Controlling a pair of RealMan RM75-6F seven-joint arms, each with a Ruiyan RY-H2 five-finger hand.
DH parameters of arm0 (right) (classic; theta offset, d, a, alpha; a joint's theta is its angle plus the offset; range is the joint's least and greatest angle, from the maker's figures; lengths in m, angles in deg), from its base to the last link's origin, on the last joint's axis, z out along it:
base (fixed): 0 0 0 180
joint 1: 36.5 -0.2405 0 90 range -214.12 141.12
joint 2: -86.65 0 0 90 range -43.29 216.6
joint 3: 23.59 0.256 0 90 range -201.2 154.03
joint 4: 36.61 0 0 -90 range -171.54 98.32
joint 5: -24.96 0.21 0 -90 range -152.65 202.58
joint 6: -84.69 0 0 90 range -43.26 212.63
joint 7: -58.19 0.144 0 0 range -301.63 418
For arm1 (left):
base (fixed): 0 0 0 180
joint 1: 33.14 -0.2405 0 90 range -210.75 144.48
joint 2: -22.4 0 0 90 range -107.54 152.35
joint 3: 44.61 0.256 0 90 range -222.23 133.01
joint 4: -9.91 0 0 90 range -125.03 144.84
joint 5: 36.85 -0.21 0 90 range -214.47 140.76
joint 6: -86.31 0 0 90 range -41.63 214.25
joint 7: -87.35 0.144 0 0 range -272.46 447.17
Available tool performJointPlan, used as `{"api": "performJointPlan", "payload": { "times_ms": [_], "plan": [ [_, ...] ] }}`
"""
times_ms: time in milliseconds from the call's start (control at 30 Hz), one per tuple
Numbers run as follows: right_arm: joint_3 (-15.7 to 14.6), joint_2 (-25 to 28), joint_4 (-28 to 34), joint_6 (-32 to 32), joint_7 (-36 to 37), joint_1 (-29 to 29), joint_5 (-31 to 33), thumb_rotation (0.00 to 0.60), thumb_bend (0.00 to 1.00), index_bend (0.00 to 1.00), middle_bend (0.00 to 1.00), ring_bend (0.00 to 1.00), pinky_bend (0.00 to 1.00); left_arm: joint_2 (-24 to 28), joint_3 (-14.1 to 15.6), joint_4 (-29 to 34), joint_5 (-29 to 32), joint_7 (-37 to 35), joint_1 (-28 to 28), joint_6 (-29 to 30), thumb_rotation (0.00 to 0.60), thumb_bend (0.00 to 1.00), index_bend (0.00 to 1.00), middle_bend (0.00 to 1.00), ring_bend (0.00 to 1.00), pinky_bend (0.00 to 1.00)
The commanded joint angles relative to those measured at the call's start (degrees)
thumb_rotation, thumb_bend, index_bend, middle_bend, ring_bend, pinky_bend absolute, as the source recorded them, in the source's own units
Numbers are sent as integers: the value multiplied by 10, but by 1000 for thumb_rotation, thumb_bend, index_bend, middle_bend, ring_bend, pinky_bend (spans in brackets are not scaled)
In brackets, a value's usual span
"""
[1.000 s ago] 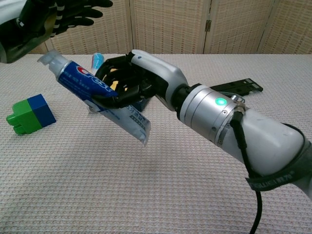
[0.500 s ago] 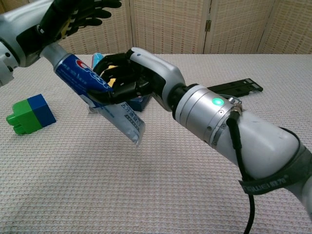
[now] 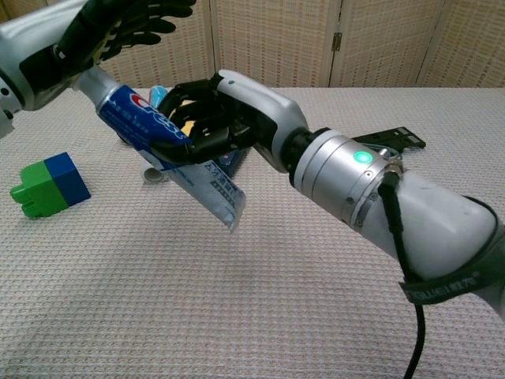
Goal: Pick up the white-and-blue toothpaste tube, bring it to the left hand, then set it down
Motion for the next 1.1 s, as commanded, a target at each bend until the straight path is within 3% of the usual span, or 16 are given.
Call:
{"api": "performJointPlan", "payload": {
  "times_ms": [33,233,367,667,800,867,967,1067,1100],
  "plan": [
    [-15,41,5,-30,-35,-2,0,600,643,821,671,704,684,20,6,3,-7,-2,-8,4,0,157,0,61,0,0],
    [-31,116,16,-107,-119,-20,41,600,657,800,630,681,649,59,19,4,-12,11,-22,5,0,159,0,61,0,0],
    [-45,137,2,-139,-207,-39,73,600,656,702,568,647,593,85,28,1,1,26,-26,-10,0,158,0,59,0,0],
    [-72,145,1,-172,-349,-69,166,600,656,314,303,409,384,108,37,-26,34,63,-33,-31,0,155,0,54,1,0],
    [-75,159,22,-166,-382,-75,205,600,656,24,93,211,218,108,37,-54,43,90,-37,-26,0,153,8,54,16,0],
    [-73,177,44,-151,-387,-70,213,600,655,0,25,147,159,110,34,-63,52,92,-43,-19,0,152,10,54,27,0],
    [-71,211,82,-118,-383,-52,204,600,656,0,1,118,125,118,34,-72,73,108,-53,-16,47,154,8,54,38,0],
    [-76,255,121,-56,-380,-17,168,600,656,0,51,149,141,133,35,-69,91,119,-65,-11,169,155,7,54,48,0],
    [-81,270,132,-36,-381,-4,154,600,657,4,93,179,156,139,35,-67,95,119,-70,-8,237,156,9,56,54,0]
  ]
}}
